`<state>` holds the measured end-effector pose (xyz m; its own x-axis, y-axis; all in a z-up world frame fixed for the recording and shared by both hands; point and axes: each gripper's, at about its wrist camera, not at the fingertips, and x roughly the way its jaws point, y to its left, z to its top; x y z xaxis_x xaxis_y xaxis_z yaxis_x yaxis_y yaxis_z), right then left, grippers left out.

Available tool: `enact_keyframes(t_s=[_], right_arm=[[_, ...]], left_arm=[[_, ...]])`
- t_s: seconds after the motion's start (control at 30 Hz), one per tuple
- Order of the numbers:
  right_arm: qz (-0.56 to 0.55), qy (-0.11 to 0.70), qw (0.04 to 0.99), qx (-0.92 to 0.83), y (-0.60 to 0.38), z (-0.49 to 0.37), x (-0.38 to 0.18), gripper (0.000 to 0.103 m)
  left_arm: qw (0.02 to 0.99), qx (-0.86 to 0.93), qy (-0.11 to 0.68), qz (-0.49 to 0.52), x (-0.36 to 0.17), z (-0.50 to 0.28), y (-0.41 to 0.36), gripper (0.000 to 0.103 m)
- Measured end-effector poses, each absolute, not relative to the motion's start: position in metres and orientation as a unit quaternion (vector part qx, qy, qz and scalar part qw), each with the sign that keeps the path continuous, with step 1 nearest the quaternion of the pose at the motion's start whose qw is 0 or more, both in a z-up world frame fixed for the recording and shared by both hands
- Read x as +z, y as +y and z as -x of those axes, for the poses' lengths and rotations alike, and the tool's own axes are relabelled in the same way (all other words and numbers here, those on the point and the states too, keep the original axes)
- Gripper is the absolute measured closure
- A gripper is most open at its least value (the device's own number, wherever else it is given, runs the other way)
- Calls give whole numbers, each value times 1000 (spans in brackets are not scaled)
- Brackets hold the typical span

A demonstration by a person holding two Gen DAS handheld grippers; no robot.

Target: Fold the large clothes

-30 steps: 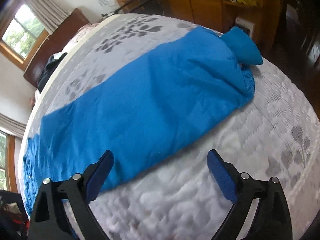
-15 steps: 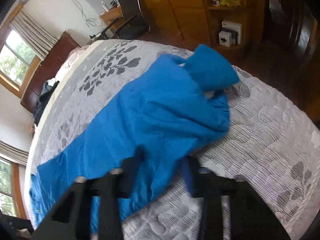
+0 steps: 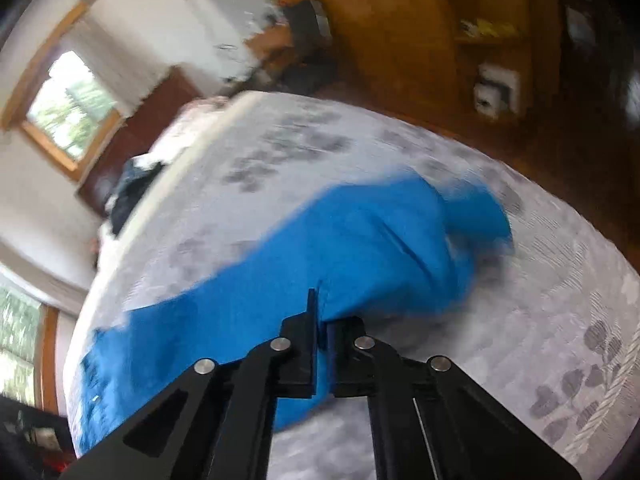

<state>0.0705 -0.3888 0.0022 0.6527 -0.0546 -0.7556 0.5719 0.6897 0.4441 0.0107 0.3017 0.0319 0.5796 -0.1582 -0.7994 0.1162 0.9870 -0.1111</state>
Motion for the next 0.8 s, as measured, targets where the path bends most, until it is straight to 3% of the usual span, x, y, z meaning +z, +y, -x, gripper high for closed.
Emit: enact_keyframes(t_s=[0.37,0.8], right_arm=[[-225,366,903,7,-207,-122,79,101],[-119,423,872,214,15,-168,53,101]], left_arm=[[894,-55,442,49,37,-6,338,3],[901,-22,427,73,40,-1,380,3]])
